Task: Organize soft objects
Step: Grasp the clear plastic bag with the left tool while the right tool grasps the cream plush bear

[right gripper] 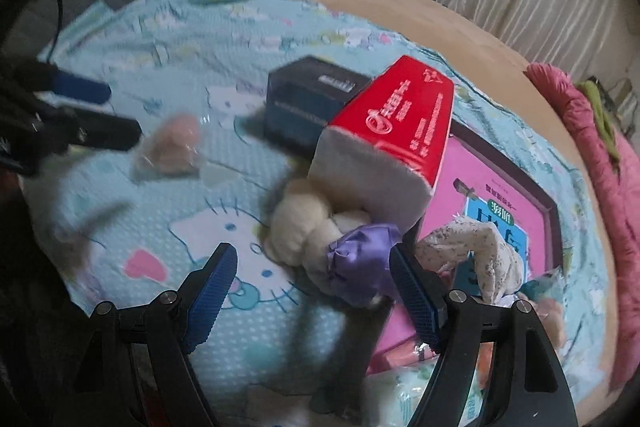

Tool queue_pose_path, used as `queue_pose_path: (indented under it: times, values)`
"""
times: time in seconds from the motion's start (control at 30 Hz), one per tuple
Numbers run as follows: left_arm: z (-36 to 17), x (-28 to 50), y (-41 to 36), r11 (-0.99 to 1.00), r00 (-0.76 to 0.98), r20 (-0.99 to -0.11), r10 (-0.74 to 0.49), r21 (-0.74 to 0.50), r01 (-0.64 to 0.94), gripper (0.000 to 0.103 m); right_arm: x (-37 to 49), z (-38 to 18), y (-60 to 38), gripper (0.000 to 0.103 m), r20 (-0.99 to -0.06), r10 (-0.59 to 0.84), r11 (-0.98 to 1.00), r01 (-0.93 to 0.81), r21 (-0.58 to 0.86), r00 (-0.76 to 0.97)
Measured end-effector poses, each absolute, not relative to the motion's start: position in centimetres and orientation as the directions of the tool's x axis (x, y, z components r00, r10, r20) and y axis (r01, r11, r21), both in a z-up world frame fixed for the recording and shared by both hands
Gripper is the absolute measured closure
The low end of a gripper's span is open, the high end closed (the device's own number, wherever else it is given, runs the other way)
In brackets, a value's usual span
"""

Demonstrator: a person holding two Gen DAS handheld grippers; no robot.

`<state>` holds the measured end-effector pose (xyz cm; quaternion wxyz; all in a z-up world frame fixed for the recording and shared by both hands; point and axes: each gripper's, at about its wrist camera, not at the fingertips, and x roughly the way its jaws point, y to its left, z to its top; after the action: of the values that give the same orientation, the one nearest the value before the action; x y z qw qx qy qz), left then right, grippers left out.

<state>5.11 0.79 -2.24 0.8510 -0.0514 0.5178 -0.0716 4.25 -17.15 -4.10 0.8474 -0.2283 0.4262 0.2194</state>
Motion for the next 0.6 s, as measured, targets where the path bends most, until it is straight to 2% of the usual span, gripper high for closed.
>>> queue_pose_path:
  times: [0.6]
  values:
    - [-4.6,6.1,1.4,0.985,0.418,-0.892,-0.172,-0.167,0.049,0.019,5.4,-7.8,-14.7,0.023,-0.796,-0.013,0.693,-0.569,-0.443,0.605]
